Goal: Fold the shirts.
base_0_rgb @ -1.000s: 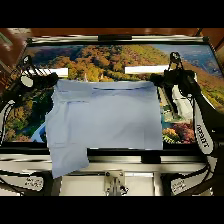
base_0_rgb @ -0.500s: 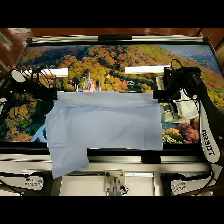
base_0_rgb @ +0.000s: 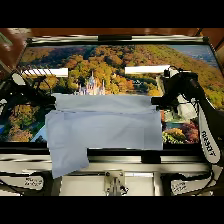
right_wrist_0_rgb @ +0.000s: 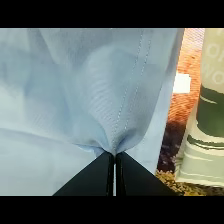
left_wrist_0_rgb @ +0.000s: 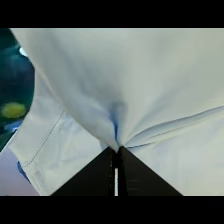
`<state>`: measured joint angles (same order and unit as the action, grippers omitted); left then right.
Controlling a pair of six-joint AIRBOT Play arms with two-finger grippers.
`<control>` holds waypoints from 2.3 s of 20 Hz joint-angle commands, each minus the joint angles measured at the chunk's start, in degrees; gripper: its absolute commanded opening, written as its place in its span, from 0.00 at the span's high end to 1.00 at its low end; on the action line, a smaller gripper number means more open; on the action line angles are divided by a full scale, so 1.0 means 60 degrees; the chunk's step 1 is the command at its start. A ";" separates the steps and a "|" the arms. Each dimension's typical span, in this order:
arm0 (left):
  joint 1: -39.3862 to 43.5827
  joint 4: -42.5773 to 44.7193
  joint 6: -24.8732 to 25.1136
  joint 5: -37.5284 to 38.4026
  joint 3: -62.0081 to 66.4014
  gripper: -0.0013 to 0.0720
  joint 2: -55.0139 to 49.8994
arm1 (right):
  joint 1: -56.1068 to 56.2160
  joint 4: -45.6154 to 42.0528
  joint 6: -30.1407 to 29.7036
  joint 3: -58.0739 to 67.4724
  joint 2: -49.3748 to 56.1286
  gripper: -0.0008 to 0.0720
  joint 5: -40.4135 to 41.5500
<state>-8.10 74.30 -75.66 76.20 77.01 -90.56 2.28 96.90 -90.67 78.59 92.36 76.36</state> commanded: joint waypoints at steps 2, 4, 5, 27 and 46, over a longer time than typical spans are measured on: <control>-0.0073 0.0036 0.0000 -0.0168 -0.0015 0.94 -0.0011 | -0.0011 -0.0131 0.0186 -0.0047 0.0000 0.88 -0.0189; -0.0004 0.0015 0.0000 -0.0266 -0.0015 0.94 -0.0015 | 0.0015 -0.0200 0.0189 -0.0251 -0.0004 0.88 -0.0149; 0.0011 0.0015 0.0000 -0.0299 -0.0015 0.94 -0.0033 | -0.0015 -0.0291 0.0262 -0.0408 -0.0004 0.88 -0.0076; -0.4033 -0.1392 0.1676 0.0703 -0.7686 0.41 0.5708 | -0.3348 -0.0404 -0.1260 -0.3585 -0.4550 0.26 0.1249; -0.2554 -0.1056 0.2248 -0.0368 -0.8116 0.41 0.3934 | -0.3348 -0.0382 -0.1075 -0.3617 -0.4546 0.26 0.0696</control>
<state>-24.77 68.60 -62.65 76.16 28.91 -65.41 -17.76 94.56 -97.62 56.90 65.10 80.09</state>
